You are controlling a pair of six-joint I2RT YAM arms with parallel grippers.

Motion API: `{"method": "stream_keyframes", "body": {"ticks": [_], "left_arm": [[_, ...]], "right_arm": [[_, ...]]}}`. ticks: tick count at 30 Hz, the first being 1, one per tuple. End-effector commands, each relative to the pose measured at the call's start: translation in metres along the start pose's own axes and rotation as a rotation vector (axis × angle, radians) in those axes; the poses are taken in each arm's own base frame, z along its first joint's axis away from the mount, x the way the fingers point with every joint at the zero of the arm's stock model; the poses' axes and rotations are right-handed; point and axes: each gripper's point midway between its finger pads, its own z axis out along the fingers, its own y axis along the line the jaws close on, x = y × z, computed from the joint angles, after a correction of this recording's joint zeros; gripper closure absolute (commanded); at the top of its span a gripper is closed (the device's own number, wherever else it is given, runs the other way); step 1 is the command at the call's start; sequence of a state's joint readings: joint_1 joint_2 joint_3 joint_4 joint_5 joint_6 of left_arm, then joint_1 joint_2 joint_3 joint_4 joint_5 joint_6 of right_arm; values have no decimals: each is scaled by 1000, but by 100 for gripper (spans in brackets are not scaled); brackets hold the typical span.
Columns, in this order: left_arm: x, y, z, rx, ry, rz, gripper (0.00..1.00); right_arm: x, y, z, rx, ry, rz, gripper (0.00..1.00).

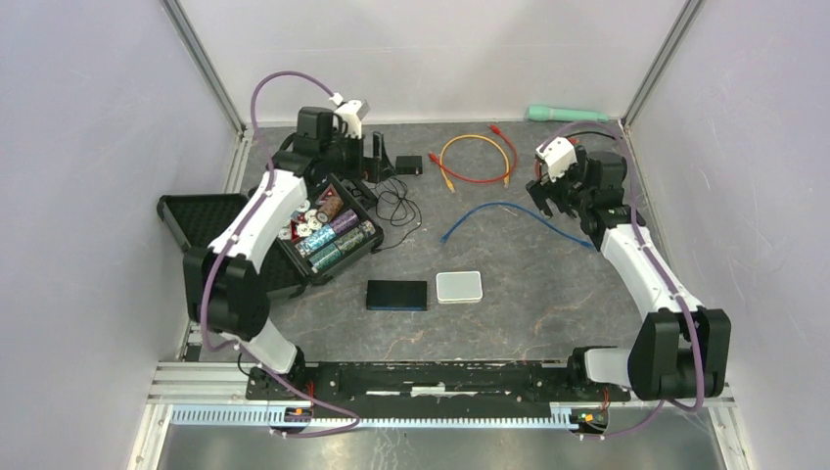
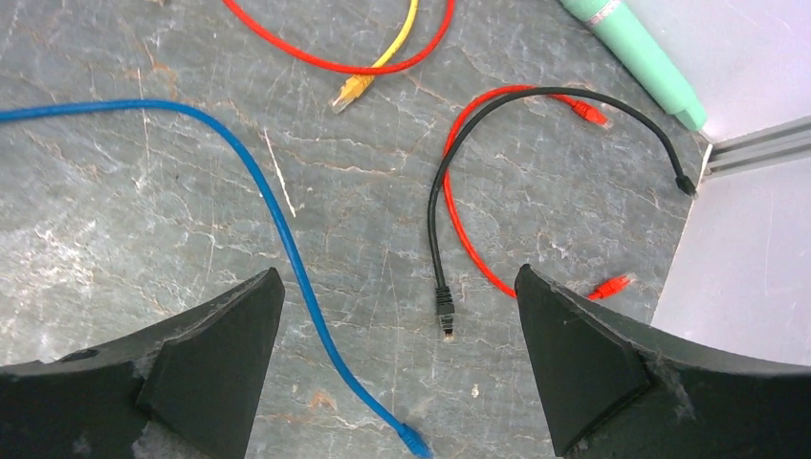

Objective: Pull the plug from the switch port
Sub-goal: Reset both arms

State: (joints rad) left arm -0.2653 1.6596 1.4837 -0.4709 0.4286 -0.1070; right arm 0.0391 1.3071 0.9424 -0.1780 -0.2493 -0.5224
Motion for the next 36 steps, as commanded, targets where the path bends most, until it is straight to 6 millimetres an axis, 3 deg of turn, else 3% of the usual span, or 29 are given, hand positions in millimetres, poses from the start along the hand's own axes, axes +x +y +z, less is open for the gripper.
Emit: {"method": "stream_keyframes", "body": {"ticks": [1,9,17,20,27,36], "left_arm": [[-31,15,-34,-75,-205,111,0],[-21,13,-79,-159,-351,238,0],[-12,28,-121,-335,-384,223,0],[0,26,-123,-326,-351,207,0],[19,17,-133,-299,-341,194,0],[27,9,-164,-330,-510,257,0]], "right_arm": [[-18,-8,-11,81,-99,87,2],[12,24,-22,30,-92,116,2],[21,33,-50,36,-56,91,2],[15,31,-57,37,-60,92,2],[-22,25,-67,14,-149,123,2],[-2,33,-81,115,-245,99,2]]}}
